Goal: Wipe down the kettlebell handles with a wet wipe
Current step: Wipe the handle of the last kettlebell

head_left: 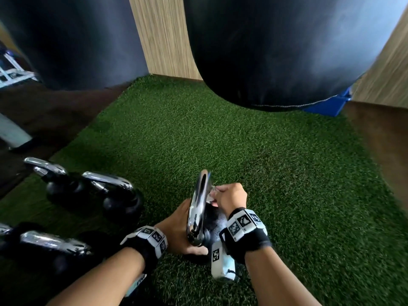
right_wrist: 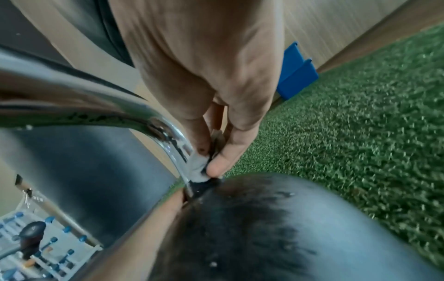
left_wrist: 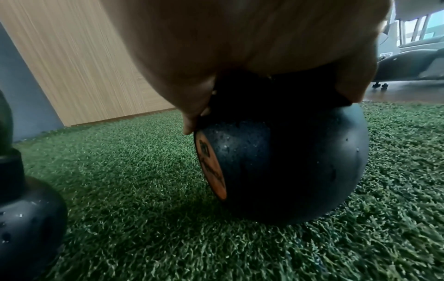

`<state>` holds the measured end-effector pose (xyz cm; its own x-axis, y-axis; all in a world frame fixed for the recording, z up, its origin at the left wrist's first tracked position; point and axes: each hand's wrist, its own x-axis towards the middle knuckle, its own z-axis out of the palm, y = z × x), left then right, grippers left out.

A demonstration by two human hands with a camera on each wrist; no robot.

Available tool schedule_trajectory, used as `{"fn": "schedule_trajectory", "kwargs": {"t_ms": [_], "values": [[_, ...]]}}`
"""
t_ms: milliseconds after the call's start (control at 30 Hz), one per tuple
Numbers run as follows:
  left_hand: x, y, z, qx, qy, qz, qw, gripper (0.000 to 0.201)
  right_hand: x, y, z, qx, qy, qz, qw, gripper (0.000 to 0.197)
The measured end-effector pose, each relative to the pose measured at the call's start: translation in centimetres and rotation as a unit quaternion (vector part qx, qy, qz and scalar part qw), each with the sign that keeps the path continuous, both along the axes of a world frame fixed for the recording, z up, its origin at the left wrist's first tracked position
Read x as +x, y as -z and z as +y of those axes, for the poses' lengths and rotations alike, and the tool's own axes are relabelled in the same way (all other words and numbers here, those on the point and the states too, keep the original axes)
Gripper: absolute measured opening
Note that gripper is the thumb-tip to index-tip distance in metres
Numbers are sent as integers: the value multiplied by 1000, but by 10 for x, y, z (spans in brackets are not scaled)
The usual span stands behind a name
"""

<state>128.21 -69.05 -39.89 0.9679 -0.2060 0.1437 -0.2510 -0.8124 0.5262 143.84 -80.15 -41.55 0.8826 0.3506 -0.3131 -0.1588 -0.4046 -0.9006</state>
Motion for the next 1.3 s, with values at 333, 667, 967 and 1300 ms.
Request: {"fn": "schedule_trajectory", "kwargs": {"t_ms": [333, 667, 967, 1300], "values": [[-2, -1, -5, 37, -36, 63, 997, 108, 4, -7, 2, 154, -2, -17, 988, 22], [-3, -1, -6, 71, -61, 97, 991, 121, -11, -54, -38, 161, -169, -217, 948, 19], [-8, 2, -10, 3, -67, 25, 997, 124, -29, -83, -52, 132, -224, -183, 948, 21], [-8, 15, -9, 43, -123, 130, 983, 124, -59, -85, -76, 205, -188, 187, 942, 39]]}}
